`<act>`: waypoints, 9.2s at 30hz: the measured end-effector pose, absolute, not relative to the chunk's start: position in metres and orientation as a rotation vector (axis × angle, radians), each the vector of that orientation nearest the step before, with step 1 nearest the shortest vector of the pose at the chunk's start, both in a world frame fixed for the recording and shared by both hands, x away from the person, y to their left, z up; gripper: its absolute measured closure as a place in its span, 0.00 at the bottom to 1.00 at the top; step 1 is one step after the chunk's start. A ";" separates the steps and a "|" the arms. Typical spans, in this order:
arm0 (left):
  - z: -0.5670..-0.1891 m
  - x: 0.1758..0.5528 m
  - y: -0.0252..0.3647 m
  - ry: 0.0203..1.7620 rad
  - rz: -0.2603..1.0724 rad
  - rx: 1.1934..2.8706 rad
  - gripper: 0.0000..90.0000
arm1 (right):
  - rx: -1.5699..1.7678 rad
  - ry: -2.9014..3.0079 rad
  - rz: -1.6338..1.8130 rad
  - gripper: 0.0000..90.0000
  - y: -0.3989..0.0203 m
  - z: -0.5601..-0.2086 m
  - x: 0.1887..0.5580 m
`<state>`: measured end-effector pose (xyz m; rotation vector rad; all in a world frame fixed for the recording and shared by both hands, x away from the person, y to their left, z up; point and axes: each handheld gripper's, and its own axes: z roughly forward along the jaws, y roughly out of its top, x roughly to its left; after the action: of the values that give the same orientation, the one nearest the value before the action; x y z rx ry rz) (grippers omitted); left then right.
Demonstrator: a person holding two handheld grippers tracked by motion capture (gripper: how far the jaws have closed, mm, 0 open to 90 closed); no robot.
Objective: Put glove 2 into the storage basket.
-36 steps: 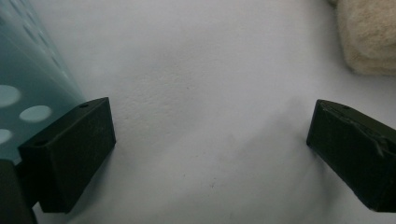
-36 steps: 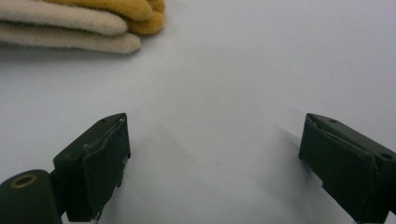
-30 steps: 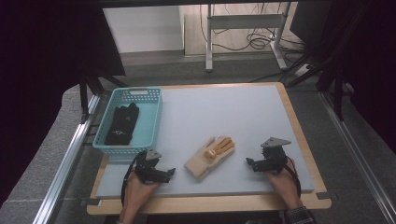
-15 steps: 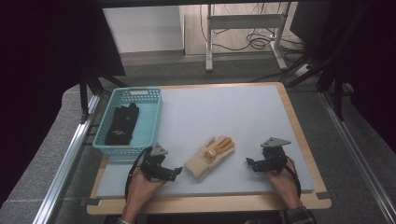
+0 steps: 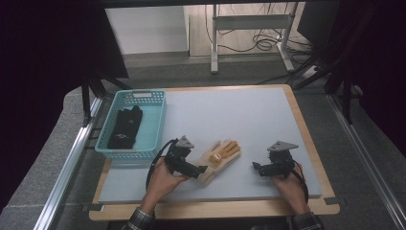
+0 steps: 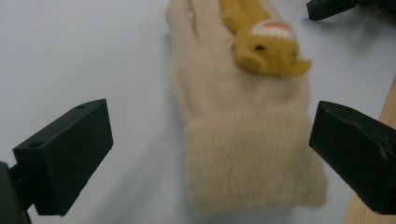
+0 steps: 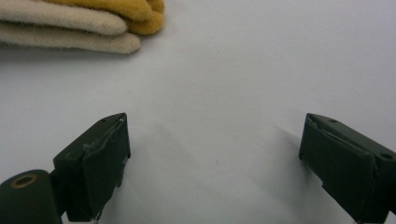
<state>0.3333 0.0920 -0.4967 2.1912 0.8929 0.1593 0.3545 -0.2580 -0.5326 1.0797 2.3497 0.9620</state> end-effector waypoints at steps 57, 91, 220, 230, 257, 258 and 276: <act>-0.509 0.355 0.038 0.879 0.124 2.368 0.67 | 1.083 2.350 0.964 0.09 -0.258 -0.533 0.354; -0.419 0.398 0.126 1.117 0.324 2.230 0.65 | 1.080 2.351 0.964 0.10 -0.258 -0.533 0.354; -0.481 0.452 0.294 1.727 0.485 2.110 0.31 | 1.083 2.350 0.965 0.10 -0.258 -0.533 0.354; -0.475 0.441 0.303 1.695 0.501 2.034 0.16 | 1.083 2.350 0.965 0.09 -0.258 -0.533 0.354; -0.441 0.412 0.257 1.344 0.378 1.955 0.02 | 1.079 2.350 0.963 0.10 -0.258 -0.532 0.354; -0.439 0.410 0.254 1.328 0.372 1.952 0.02 | 1.079 2.350 0.963 0.09 -0.258 -0.532 0.354; -0.435 0.382 0.181 1.077 0.339 2.020 0.00 | 1.079 2.350 0.963 0.10 -0.258 -0.533 0.354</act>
<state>0.3817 0.1807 -0.4354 2.0199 1.0765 0.3392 0.3544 -0.2581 -0.5326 1.0792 2.3498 0.9630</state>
